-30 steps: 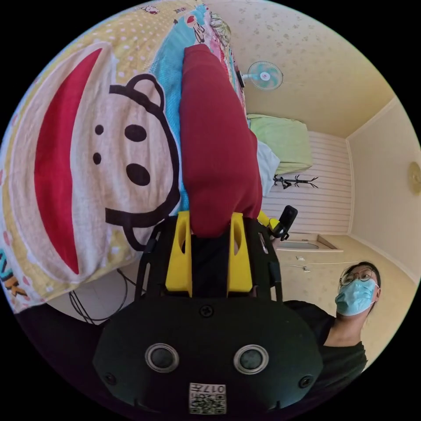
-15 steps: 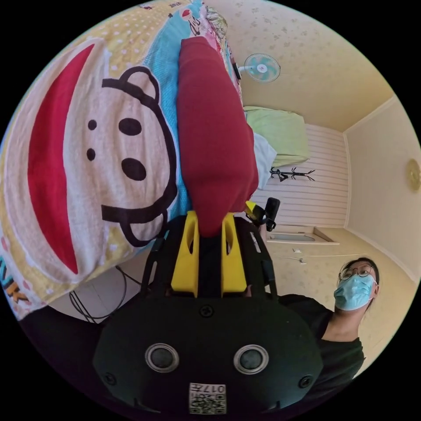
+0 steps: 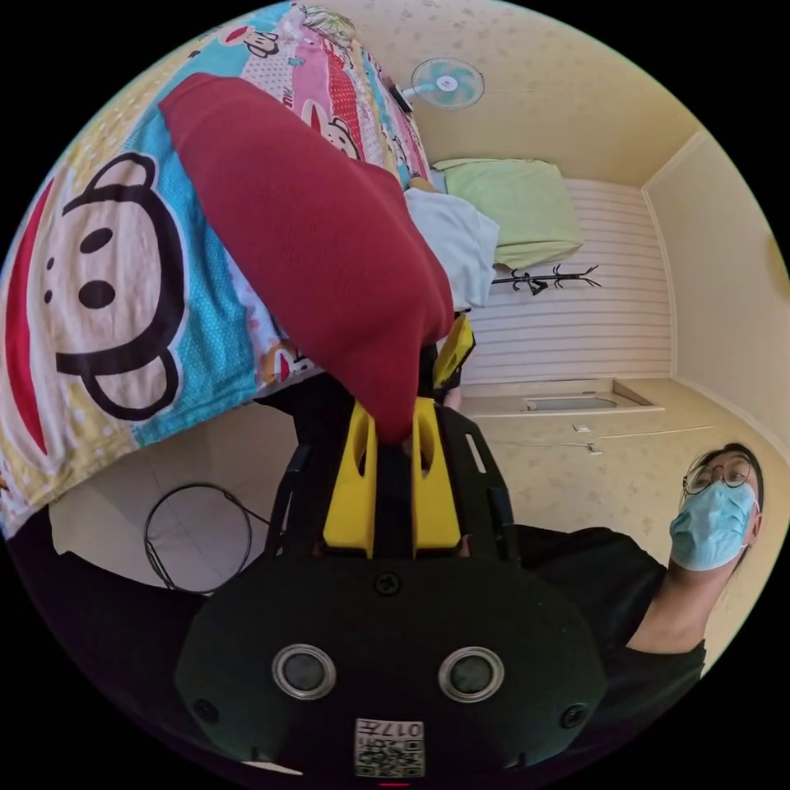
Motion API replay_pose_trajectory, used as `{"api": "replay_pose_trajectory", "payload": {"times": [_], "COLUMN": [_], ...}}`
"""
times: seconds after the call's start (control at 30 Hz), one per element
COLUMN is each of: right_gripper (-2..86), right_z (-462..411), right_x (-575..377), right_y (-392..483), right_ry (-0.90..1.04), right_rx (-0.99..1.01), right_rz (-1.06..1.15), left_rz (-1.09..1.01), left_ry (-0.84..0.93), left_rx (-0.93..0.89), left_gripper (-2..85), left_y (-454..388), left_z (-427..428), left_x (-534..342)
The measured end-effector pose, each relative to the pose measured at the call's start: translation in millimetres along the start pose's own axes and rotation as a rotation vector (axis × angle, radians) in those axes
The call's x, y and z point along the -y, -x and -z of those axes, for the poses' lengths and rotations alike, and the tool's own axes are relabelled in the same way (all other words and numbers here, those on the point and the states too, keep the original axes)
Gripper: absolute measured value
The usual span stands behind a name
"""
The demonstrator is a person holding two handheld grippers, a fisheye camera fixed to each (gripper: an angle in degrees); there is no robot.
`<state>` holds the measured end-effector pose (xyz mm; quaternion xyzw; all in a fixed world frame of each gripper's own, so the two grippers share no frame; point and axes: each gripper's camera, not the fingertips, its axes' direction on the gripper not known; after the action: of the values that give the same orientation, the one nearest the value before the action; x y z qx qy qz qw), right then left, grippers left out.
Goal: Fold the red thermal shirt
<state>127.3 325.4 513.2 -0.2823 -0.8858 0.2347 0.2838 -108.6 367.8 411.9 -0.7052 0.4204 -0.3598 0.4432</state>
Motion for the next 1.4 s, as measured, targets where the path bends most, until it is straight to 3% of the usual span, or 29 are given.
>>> {"api": "replay_pose_trajectory", "payload": {"times": [0.23,0.33,0.4,0.5,0.63,0.73,0.9,1.17,1.4], "right_gripper": [13.0,10.8,9.9,8.9,7.2,6.2,5.6,5.2,4.6], "right_z": [-44,-42,-40,-46,-69,-86,-100,-120,-131], "right_x": [-7,-19,-24,-35,-49,-59,-79,-135,-79], "right_y": [85,99,101,103,146,177,217,357,465], "right_ry": [0.114,0.088,0.094,0.107,0.143,0.143,0.114,0.119,0.025], "right_rx": [-0.419,-0.476,-0.492,-0.449,-0.586,-0.676,-0.751,-0.814,-0.942], "right_rz": [0.228,0.186,0.162,0.130,0.199,0.245,0.275,0.546,0.758], "left_rz": [-0.033,0.037,0.098,0.210,0.155,0.118,0.147,-0.142,-0.330], "left_ry": [0.012,0.033,0.000,-0.129,-0.156,-0.090,-0.029,0.054,-0.053], "left_rx": [-0.151,-0.368,-0.415,-0.361,-0.392,-0.464,-0.393,-0.346,-0.258], "left_gripper": [7.4,12.0,13.8,18.3,20.9,18.3,10.7,7.7,6.6], "left_y": [8,37,62,93,90,83,71,-36,-113], "left_z": [18,16,20,32,26,6,-12,-6,3], "left_x": [-6,-26,-40,-55,-30,-4,-3,-22,75]}}
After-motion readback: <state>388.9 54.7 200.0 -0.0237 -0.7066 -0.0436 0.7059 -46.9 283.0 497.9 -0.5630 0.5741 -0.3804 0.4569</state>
